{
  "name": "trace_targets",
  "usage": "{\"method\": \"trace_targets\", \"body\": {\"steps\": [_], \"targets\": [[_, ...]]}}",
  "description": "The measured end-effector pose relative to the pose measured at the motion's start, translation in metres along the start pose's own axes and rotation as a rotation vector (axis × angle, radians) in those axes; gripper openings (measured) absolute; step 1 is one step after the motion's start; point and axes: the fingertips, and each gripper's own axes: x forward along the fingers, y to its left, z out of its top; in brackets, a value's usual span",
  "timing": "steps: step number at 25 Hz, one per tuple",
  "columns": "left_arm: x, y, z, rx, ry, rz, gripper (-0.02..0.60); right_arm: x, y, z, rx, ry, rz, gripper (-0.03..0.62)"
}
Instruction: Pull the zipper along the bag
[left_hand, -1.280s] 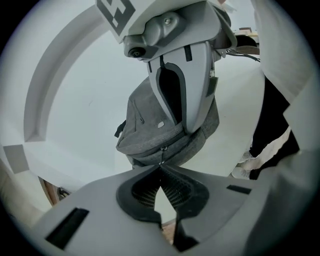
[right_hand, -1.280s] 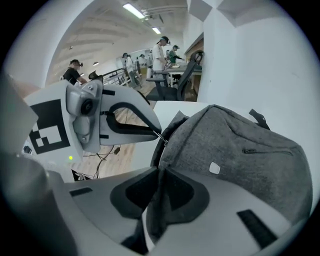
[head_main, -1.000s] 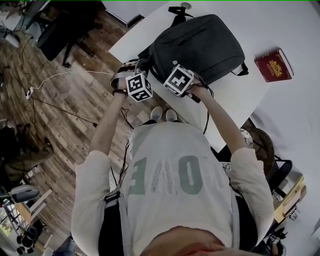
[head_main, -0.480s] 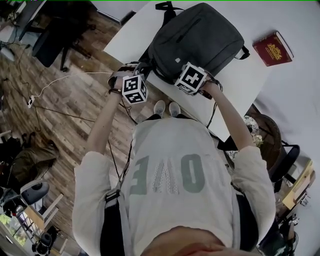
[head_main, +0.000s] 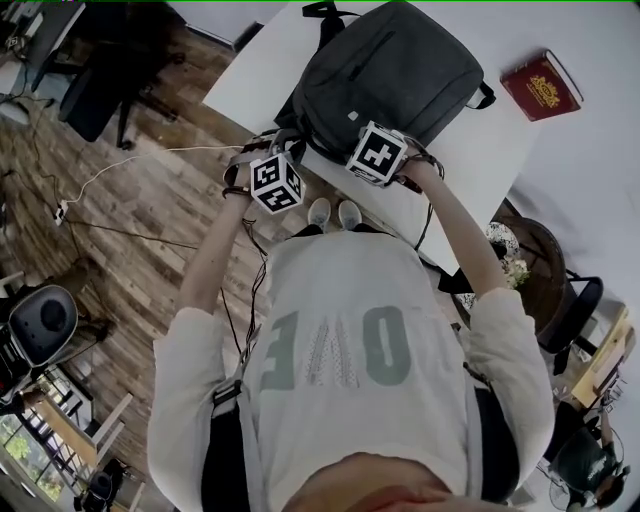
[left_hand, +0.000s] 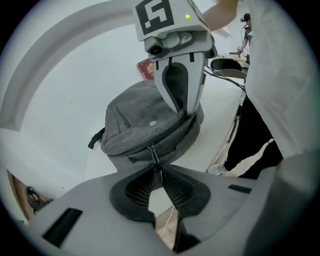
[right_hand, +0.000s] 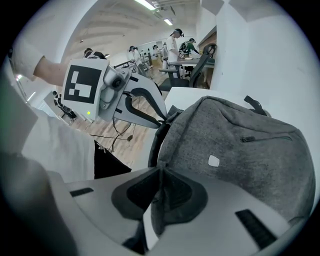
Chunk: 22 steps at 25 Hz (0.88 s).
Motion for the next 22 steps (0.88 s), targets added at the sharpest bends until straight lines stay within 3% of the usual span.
{"method": "trace_targets", "body": {"steps": [5,6,8,9,13,16,19,22], "targets": [[-0.001,0.000,0.001,-0.051,0.026,0.007,0.031,0.001,0.000,0.000,0.014,-0.009,-0.003,0.046],[-0.001,-0.001,0.001,-0.064,0.030,-0.001,0.047,0.001,-0.001,-0.001,0.016,-0.009,-0.002,0.046],[-0.004,-0.002,0.002,-0.096,0.031,-0.020,0.143,0.001,-0.001,0.000,0.018,-0.010,0.000,0.046],[-0.006,-0.001,0.005,-0.118,0.023,-0.026,0.150,0.001,0.000,0.000,0.019,-0.010,0.001,0.046],[-0.011,0.010,0.020,-0.201,0.006,-0.027,0.149,0.000,-0.001,0.001,0.023,-0.019,0.001,0.046],[-0.005,0.008,0.020,-0.200,0.041,-0.053,0.142,0.001,0.000,0.000,0.030,-0.027,0.006,0.046],[0.001,0.004,0.020,-0.228,0.059,-0.090,0.081,0.001,0.000,0.000,0.040,-0.032,0.014,0.046],[0.003,0.003,0.021,-0.210,0.071,-0.105,0.064,0.001,0.000,0.000,0.048,-0.041,0.018,0.046]]}}
